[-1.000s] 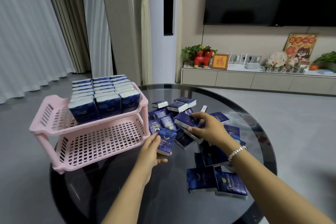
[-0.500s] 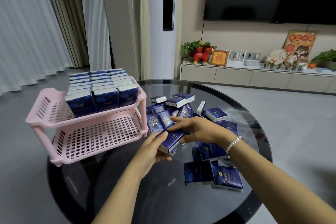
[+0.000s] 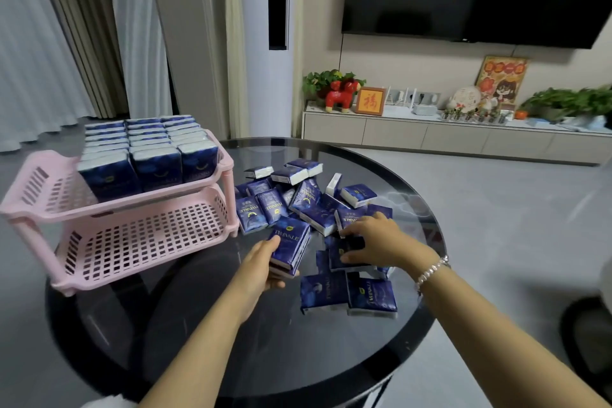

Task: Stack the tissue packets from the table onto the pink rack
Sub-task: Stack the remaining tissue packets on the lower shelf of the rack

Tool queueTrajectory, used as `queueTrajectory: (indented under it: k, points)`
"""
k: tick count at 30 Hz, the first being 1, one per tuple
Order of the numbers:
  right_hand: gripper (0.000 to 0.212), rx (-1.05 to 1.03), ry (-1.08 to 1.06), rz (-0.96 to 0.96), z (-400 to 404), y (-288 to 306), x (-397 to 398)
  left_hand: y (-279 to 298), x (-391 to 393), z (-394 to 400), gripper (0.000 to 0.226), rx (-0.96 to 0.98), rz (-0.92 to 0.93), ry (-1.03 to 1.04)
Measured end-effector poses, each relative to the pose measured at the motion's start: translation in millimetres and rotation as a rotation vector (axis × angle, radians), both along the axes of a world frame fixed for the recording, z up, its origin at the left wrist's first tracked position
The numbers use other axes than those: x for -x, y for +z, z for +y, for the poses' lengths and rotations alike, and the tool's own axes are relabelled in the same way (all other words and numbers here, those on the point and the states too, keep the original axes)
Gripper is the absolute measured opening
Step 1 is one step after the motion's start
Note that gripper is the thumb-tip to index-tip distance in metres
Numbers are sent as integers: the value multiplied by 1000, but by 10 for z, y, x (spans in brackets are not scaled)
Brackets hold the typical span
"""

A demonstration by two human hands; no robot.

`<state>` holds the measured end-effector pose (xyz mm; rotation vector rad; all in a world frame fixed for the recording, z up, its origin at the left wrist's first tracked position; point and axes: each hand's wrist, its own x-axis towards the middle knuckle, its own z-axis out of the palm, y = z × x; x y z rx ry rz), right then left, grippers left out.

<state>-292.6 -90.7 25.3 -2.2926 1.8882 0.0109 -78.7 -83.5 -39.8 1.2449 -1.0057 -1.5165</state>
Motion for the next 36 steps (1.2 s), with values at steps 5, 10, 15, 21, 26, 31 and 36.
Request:
queueTrajectory:
  k: [5, 10, 15, 21, 26, 31, 36]
  points:
    - [54, 28, -5, -108, 50, -104, 4, -38, 70, 89, 20, 29, -16, 28]
    - [42, 86, -63, -288, 103, -109, -5, 1, 44, 178, 16, 92, -11, 117]
    - [31, 153, -191, -650, 181, -111, -54, 18, 53, 242, 19, 159, -7, 172]
    - [34, 9, -253, -1103, 345, -164, -391, -21, 100, 298, 31, 204, -47, 132]
    - [39, -86, -302, -1337, 411, -293, -667, -6, 108, 356, 38, 227, -78, 89]
    - [57, -67, -275, -1348, 403, -419, -881, -11, 109, 382, 58, 215, 44, 40]
    - [57, -181, -210, -1335, 366, -372, -879, 36, -7, 390, 64, 235, -12, 13]
